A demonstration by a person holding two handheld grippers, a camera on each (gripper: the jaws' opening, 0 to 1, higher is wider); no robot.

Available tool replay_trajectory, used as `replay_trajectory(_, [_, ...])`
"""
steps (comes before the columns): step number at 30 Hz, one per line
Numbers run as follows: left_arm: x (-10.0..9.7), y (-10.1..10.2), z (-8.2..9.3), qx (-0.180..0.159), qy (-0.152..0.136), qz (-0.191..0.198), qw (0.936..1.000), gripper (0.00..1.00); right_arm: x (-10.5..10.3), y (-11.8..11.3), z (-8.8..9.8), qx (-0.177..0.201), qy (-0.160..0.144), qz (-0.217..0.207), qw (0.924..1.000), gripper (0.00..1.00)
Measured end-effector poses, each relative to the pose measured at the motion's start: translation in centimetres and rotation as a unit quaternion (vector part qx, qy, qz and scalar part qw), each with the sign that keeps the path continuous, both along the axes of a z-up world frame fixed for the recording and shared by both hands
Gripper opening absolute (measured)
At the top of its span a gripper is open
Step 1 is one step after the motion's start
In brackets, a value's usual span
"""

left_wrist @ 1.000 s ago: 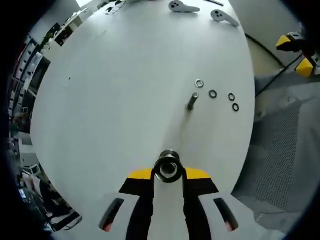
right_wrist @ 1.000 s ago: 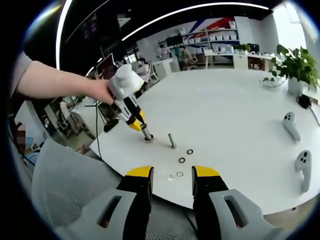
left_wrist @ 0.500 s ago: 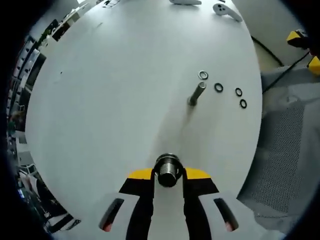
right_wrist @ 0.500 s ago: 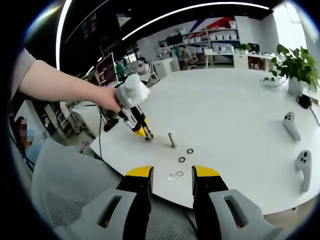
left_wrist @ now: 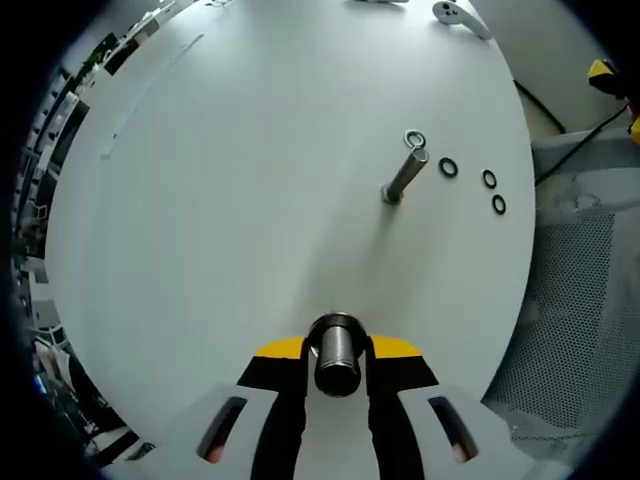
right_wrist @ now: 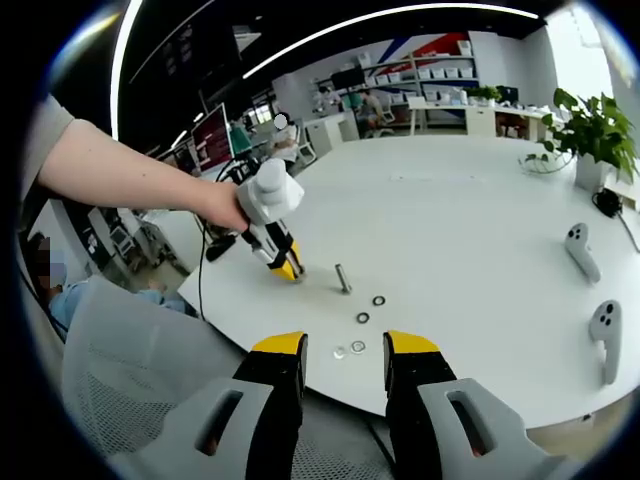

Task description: Place the washer onto the threaded stud by aligning its center hole with the stud, sliding it down to the base, and recovering from edge contact or off-axis alignment until the washer reaches the visible bottom stop.

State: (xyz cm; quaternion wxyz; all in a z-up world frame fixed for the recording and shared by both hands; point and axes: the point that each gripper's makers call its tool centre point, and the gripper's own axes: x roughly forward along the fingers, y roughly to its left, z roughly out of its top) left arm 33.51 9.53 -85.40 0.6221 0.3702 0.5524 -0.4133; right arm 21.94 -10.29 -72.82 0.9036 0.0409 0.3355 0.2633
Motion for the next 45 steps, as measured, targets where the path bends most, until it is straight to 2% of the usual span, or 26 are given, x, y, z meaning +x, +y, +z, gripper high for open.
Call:
replay_trajectory(4, [0.5,0.1,0.6,-0.014,-0.022,0.030,0.9992,0.28,-0.1,0.1,0.0,0.000,0.000,0.003,1.0000,0.32])
replay_trajectory(9, [0.3,-0.1,2.6,-0.043,-0.039,0.065,0.9962,0.28,-0.1,0.2,0.1,0.003,0.000,0.005,1.0000,0.32])
replay_trajectory(10, [0.5,-0.4,3.3,-0.059,-0.054,0.074,0.9940,0.28,-0.1,0.2,0.1,0.003,-0.001,0.006,1.0000,0.32])
replay_trajectory(13, [1.1,0.0,4.9,-0.070,-0.093,0.094,0.9887,0.31,-0.1,0.4,0.0,0.002,0.001,0.011,0.9999,0.32])
replay_trajectory(16, [0.6,0.1,6.1,-0.089,-0.102,0.114,0.9843,0.32,-0.2,0.6,0.0,0.003,0.000,0.017,0.9999,0.32])
replay_trajectory(19, [-0.1,0.2,7.1,-0.102,-0.114,0.116,0.9813,0.31,-0.2,0.6,0.2,0.007,-0.002,0.016,0.9998,0.32])
replay_trajectory(23, [-0.9,0.4,8.0,-0.131,-0.122,0.150,0.9724,0.30,-0.4,1.0,0.2,0.006,-0.003,0.030,0.9995,0.32])
replay_trajectory(29, [-2.1,0.6,9.4,-0.156,-0.147,0.164,0.9629,0.30,-0.5,1.3,0.2,0.007,-0.004,0.037,0.9993,0.32])
replay_trajectory(33, [-3.1,0.8,10.4,-0.171,-0.159,0.182,0.9551,0.30,-0.6,1.5,0.2,0.006,-0.005,0.045,0.9989,0.32])
replay_trajectory(34, [-3.4,0.6,11.0,-0.181,-0.165,0.188,0.9512,0.30,-0.6,1.6,0.2,0.006,-0.005,0.047,0.9988,0.32])
replay_trajectory(37, [-4.1,0.4,12.0,-0.196,-0.178,0.191,0.9454,0.30,-0.6,1.6,0.2,0.004,-0.006,0.051,0.9987,0.32])
replay_trajectory(39, [-3.8,0.8,12.1,-0.205,-0.182,0.195,0.9417,0.30,-0.7,1.6,0.2,0.003,-0.004,0.051,0.9987,0.32])
replay_trajectory(42, [-4.1,0.9,12.7,-0.225,-0.190,0.204,0.9337,0.30,-0.7,1.5,0.0,-0.001,-0.001,0.049,0.9988,0.32])
replay_trajectory(45, [-4.8,1.2,13.0,-0.239,-0.193,0.201,0.9301,0.30,-0.6,1.3,0.1,-0.001,-0.002,0.043,0.9991,0.32])
